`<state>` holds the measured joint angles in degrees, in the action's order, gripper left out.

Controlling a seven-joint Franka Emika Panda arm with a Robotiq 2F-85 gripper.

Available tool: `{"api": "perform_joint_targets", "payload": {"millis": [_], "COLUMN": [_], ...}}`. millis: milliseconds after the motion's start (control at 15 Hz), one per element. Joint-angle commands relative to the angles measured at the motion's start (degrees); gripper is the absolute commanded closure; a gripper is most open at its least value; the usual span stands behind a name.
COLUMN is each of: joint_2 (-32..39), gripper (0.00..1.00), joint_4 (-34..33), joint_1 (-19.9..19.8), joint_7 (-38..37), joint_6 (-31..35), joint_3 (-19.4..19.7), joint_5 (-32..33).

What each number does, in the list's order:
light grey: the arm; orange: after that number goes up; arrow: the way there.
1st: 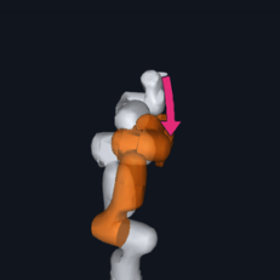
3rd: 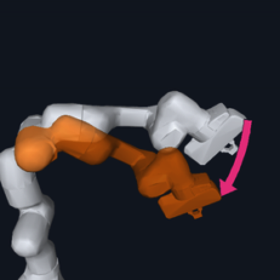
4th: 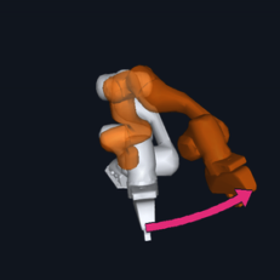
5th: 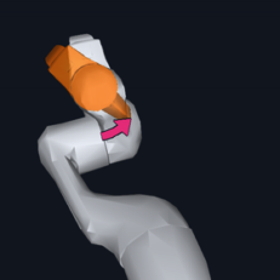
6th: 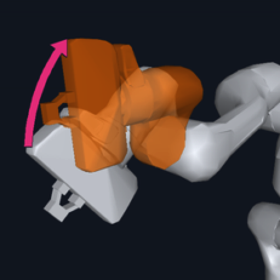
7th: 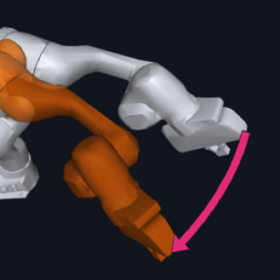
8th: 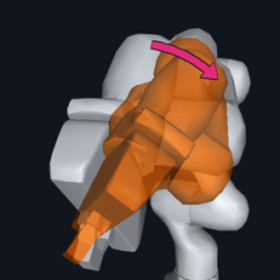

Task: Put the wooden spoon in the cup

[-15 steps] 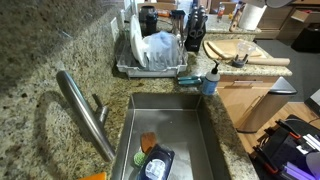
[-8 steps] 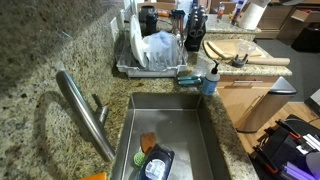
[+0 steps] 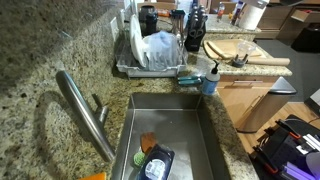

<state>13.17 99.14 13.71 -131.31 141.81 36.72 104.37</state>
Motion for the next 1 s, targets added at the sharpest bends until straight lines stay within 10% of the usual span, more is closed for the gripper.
{"api": "perform_joint_targets", "payload": {"millis": [0,133,200,333,933], "joint_2": [-3.1,-4.6,-6.7,-3.3,-7.7], "gripper": [0.95,0.95,0.95,0.81,0.95], "joint_4": [9.3,15.8,18.4,14.6,26.9], "joint_1": [6.0,8.6,-0.5,-5.7,-12.4], "joint_7": [-9.0,-6.0,-1.6,-4.2,-11.6], "joint_6": [-13.6,-22.4,-25.8,-25.2,-32.1], "joint_3": [1.1,1.2,-9.8,-14.8,-25.5], "joint_5": [16.2,18.9,18.9,17.9,23.3]}}
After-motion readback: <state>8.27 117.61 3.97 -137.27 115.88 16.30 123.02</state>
